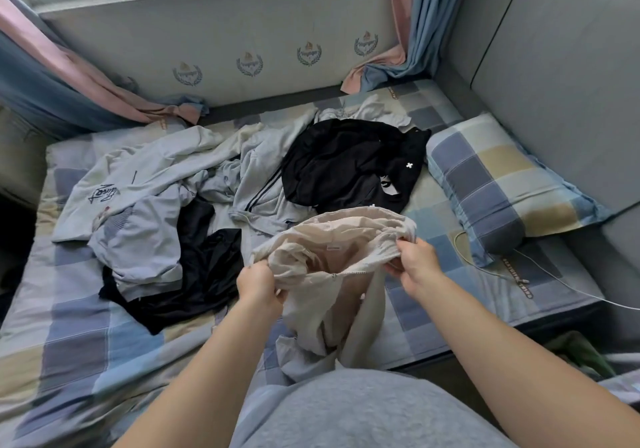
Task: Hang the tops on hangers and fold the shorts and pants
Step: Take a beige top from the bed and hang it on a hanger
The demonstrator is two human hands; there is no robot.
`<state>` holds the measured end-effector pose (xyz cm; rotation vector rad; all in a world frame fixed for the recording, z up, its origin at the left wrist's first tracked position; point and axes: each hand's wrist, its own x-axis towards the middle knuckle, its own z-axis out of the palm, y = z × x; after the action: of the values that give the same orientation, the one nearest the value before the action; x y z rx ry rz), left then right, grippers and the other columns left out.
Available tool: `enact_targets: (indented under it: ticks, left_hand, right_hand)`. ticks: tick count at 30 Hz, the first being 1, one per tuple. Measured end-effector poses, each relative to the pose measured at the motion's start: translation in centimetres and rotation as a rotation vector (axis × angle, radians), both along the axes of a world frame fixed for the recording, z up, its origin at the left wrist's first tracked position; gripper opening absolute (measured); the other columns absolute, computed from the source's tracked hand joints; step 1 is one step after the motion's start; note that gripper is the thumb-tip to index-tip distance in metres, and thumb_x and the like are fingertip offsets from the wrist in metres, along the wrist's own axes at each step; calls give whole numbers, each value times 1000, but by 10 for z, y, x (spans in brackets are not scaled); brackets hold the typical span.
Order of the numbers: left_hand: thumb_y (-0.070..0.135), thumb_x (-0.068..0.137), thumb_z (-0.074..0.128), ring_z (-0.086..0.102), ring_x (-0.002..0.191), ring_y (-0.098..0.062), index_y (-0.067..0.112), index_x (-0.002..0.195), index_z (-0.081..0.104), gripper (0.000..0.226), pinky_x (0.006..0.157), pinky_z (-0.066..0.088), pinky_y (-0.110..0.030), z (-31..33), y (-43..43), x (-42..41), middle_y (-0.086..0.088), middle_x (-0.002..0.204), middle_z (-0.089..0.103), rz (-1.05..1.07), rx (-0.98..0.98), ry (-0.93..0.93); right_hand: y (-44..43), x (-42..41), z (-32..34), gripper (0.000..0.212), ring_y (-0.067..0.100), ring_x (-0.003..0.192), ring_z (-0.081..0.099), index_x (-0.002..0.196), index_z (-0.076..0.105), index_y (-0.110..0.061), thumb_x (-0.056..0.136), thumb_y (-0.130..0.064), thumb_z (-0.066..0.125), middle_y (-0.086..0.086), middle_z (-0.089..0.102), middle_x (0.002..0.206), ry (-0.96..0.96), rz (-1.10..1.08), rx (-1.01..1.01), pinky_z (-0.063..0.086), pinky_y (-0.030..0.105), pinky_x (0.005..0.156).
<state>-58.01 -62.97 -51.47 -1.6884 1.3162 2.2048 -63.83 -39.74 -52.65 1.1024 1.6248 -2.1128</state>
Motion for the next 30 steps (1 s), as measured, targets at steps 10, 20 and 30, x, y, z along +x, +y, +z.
enact_targets:
  ticks: [10, 20, 30]
  left_hand:
    - [35, 104, 51, 66, 92, -24, 18, 124, 62, 29, 70, 53, -38, -18, 13, 6, -11, 117, 70, -42, 215, 35]
    - [24, 99, 56, 64, 97, -24, 15, 123, 60, 26, 74, 50, -37, -24, 0, 9, -10, 114, 68, -39, 404, 205]
    - [-12, 80, 41, 50, 62, -23, 11, 88, 72, 39, 51, 40, -28, -37, -11, 13, -7, 71, 60, -318, -471, 99]
  right_hand:
    - [13, 6, -11, 23, 30, 79, 62, 100, 59, -13, 109, -22, 40, 15, 64, 92, -184, -50, -210, 51, 49, 70]
    - [26, 11, -10, 20, 25, 92, 61, 115, 62, -12, 96, -8, 55, 12, 66, 103, -74, 141, -494, 47, 42, 91]
    - [31, 10, -21, 13, 23, 69, 60, 88, 58, -12, 90, -1, 64, 11, 64, 84, -70, 165, 259, 50, 29, 53]
